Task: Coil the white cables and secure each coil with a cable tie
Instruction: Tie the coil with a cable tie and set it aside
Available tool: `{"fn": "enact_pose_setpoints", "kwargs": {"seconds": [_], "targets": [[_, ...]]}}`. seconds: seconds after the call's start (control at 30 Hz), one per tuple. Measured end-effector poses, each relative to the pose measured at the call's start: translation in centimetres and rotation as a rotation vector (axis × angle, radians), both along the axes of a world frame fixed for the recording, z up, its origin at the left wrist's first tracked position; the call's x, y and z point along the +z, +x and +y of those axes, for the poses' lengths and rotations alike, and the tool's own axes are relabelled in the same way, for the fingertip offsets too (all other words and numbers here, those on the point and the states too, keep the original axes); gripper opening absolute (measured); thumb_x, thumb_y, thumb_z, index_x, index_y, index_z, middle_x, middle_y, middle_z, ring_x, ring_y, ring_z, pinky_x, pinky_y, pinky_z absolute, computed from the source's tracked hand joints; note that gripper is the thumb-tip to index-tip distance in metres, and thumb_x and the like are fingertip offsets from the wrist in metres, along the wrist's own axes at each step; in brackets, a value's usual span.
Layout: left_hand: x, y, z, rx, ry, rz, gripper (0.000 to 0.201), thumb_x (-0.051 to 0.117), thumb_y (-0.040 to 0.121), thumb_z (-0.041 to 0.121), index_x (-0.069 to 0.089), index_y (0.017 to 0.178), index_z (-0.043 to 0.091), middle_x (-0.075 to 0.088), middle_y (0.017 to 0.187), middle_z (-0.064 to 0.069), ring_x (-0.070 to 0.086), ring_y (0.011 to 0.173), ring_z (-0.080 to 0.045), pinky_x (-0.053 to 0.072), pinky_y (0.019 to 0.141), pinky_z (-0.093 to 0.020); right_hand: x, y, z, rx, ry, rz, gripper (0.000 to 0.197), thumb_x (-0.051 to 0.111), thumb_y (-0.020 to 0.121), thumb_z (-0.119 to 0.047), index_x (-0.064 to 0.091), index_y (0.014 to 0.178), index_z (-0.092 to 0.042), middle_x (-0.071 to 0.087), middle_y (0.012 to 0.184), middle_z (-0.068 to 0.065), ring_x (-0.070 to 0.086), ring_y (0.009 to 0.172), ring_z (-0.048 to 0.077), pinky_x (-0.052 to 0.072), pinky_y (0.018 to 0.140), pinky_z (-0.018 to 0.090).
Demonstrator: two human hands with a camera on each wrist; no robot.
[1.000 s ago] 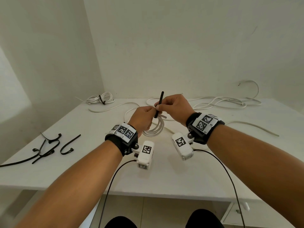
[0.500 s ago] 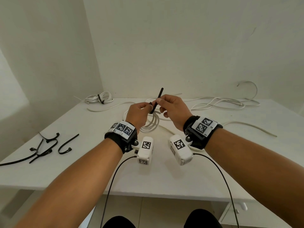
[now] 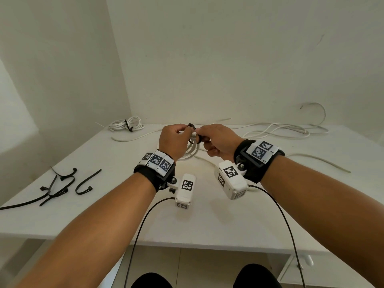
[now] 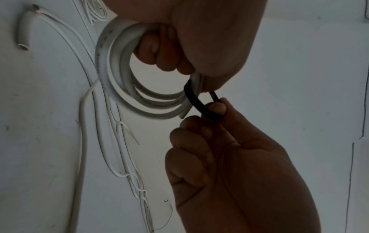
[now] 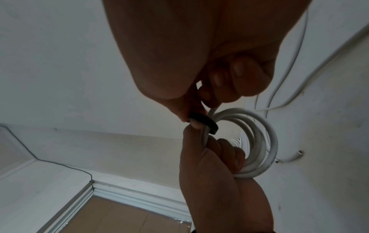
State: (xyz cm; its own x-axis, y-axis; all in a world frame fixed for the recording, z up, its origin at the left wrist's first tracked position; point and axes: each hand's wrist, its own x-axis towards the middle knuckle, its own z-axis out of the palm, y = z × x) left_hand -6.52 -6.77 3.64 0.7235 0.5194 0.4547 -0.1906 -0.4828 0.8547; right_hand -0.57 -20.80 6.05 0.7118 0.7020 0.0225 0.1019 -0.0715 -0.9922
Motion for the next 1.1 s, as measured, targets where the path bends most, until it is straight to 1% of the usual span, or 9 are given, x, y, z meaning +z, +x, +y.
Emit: {"fn": "enact_pose_setpoints", "kwargs": {"seconds": [0.2, 0.3, 0.37, 0.5, 0.6, 0.73, 0.87, 1.0, 1.1], "targets": [[-0.17, -0.19, -0.44, 0.023, 0.043, -0.005, 0.019, 0.062, 0.089, 0.020, 0.079, 0.082, 0.014, 0.075, 0.074, -0.006, 0.063, 0.067, -0.032, 0.047, 0.058, -0.035, 0.43, -0.16, -0.34, -0.030, 0.003, -0.010, 0.027, 0.052, 0.098, -0.022, 0.054, 0.075, -0.009, 0.042, 0.056, -0.007, 0.026, 0.047, 0.010, 0.016, 0.047, 0.026], [-0.18, -0.10, -0.32, 0.028, 0.039, -0.008, 0.023, 0.059, 0.087, 0.024, 0.077, 0.077, 0.012, 0.073, 0.073, -0.014, 0.051, 0.056, -0.021, 0.041, 0.054, -0.029, 0.29, -0.15, -0.22, -0.014, -0.017, -0.004, 0.032, 0.052, 0.098, -0.024, 0.058, 0.069, -0.010, 0.042, 0.063, -0.004, 0.026, 0.049, 0.010, 0.017, 0.046, 0.025], [-0.15, -0.10, -0.32, 0.020, 0.038, -0.022, 0.028, 0.057, 0.084, 0.030, 0.076, 0.075, 0.011, 0.071, 0.073, -0.018, 0.052, 0.058, -0.024, 0.042, 0.056, -0.031, 0.17, -0.10, -0.17, -0.008, -0.025, 0.003, 0.034, 0.051, 0.097, -0.024, 0.059, 0.067, -0.011, 0.041, 0.068, -0.001, 0.026, 0.049, 0.010, 0.018, 0.045, 0.024], [0.03, -0.14, -0.39, 0.018, 0.035, -0.031, 0.022, 0.060, 0.089, 0.021, 0.078, 0.078, 0.014, 0.073, 0.070, -0.006, 0.049, 0.051, -0.013, 0.039, 0.050, -0.023, 0.47, -0.33, -0.33, -0.017, 0.025, 0.010, 0.032, 0.050, 0.099, -0.021, 0.057, 0.070, -0.009, 0.047, 0.058, -0.005, 0.024, 0.048, 0.010, 0.016, 0.046, 0.025], [-0.07, -0.08, -0.28, 0.025, 0.045, -0.031, 0.020, 0.061, 0.090, 0.018, 0.079, 0.083, 0.014, 0.075, 0.072, -0.004, 0.056, 0.056, -0.021, 0.043, 0.053, -0.027, 0.56, -0.49, -0.34, -0.041, 0.046, 0.002, 0.030, 0.050, 0.100, -0.019, 0.055, 0.073, -0.008, 0.045, 0.057, -0.004, 0.025, 0.047, 0.010, 0.016, 0.046, 0.026], [-0.57, -0.47, -0.72, -0.049, 0.149, -0.046, 0.023, 0.061, 0.089, 0.016, 0.075, 0.071, 0.020, 0.070, 0.064, 0.003, 0.058, 0.056, -0.005, 0.043, 0.056, -0.018, 0.22, -0.38, 0.04, -0.089, -0.001, -0.031, 0.033, 0.049, 0.101, -0.024, 0.056, 0.072, -0.011, 0.041, 0.065, 0.002, 0.030, 0.044, 0.010, 0.025, 0.042, 0.024], [-0.58, -0.68, -0.82, -0.058, 0.134, -0.059, 0.024, 0.062, 0.091, 0.015, 0.075, 0.071, 0.017, 0.067, 0.060, 0.007, 0.056, 0.053, -0.001, 0.040, 0.055, -0.014, 0.24, -0.63, 0.00, -0.145, -0.139, -0.260, 0.037, 0.053, 0.098, -0.036, 0.058, 0.071, -0.012, 0.045, 0.071, 0.008, 0.038, 0.056, 0.020, 0.033, 0.046, 0.026], [-0.53, -0.61, -0.37, -0.056, 0.112, -0.073, 0.023, 0.064, 0.090, 0.017, 0.076, 0.071, 0.016, 0.071, 0.063, -0.001, 0.059, 0.058, -0.006, 0.044, 0.055, -0.021, -0.12, -0.85, -0.08, -0.171, -0.150, -0.396, 0.045, 0.059, 0.095, -0.037, 0.059, 0.077, 0.004, 0.046, 0.068, 0.011, 0.040, 0.061, 0.024, 0.035, 0.051, 0.031], [-0.88, -0.80, -0.71, -0.090, 0.152, -0.073, 0.027, 0.063, 0.092, 0.019, 0.075, 0.068, 0.020, 0.070, 0.061, 0.001, 0.059, 0.057, -0.008, 0.045, 0.057, -0.023, -0.04, -0.70, -0.34, -0.183, -0.160, -0.466, 0.042, 0.058, 0.097, -0.033, 0.062, 0.066, -0.006, 0.046, 0.059, 0.006, 0.039, 0.056, 0.021, 0.036, 0.054, 0.032]]}}
